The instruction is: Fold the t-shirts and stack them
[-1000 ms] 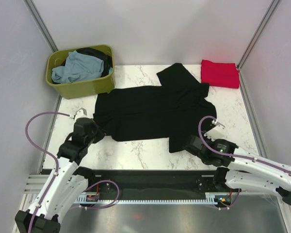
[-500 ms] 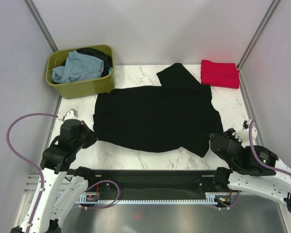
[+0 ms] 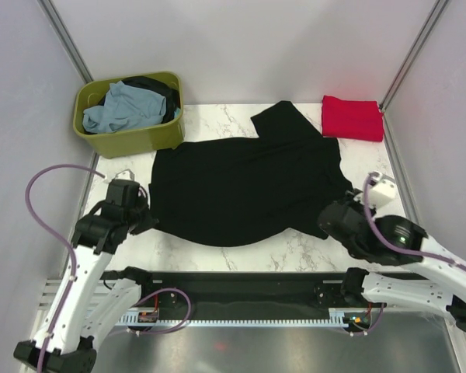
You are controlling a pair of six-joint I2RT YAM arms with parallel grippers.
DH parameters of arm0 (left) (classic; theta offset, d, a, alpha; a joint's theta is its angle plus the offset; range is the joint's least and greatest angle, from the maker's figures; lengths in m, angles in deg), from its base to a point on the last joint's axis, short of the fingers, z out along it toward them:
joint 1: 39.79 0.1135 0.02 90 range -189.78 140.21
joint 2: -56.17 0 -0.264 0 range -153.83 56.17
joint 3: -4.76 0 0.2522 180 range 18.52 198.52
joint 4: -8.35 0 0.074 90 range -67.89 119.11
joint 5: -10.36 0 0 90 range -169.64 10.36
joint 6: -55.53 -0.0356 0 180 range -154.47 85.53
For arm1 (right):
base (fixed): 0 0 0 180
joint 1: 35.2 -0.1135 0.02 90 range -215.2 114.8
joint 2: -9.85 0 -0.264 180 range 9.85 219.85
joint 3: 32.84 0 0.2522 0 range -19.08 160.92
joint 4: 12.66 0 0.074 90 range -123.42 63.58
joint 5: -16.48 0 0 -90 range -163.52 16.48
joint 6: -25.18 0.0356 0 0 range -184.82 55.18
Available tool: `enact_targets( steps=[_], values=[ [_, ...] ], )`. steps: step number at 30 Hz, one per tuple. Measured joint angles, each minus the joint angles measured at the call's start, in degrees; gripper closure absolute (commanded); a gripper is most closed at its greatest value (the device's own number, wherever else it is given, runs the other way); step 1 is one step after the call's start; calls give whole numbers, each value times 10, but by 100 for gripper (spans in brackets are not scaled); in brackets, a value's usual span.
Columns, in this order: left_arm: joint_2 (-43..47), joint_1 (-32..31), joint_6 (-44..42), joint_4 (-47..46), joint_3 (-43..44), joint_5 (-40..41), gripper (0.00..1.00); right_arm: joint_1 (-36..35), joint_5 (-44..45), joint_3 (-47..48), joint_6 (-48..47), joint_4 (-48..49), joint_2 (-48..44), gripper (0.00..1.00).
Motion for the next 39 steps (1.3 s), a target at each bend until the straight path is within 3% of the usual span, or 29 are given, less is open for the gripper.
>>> enact_targets(
  steps=[5, 10, 17, 27, 39],
  values=[
    [-87, 1, -25, -35, 23, 6, 98, 17, 15, 5, -120, 90, 81, 100],
    [-160, 18, -47, -70, 49, 7, 98, 154, -59, 23, -283, 222, 166, 100],
    [-241, 88, -83, -115, 78, -2, 98, 307, -183, 24, -418, 351, 242, 100],
    [-366, 120, -106, -160, 110, -19, 98, 384, -266, 58, -502, 440, 343, 100],
    [-492, 162, -111, -172, 153, -31, 98, 419, -277, 132, -525, 473, 479, 100]
  ],
)
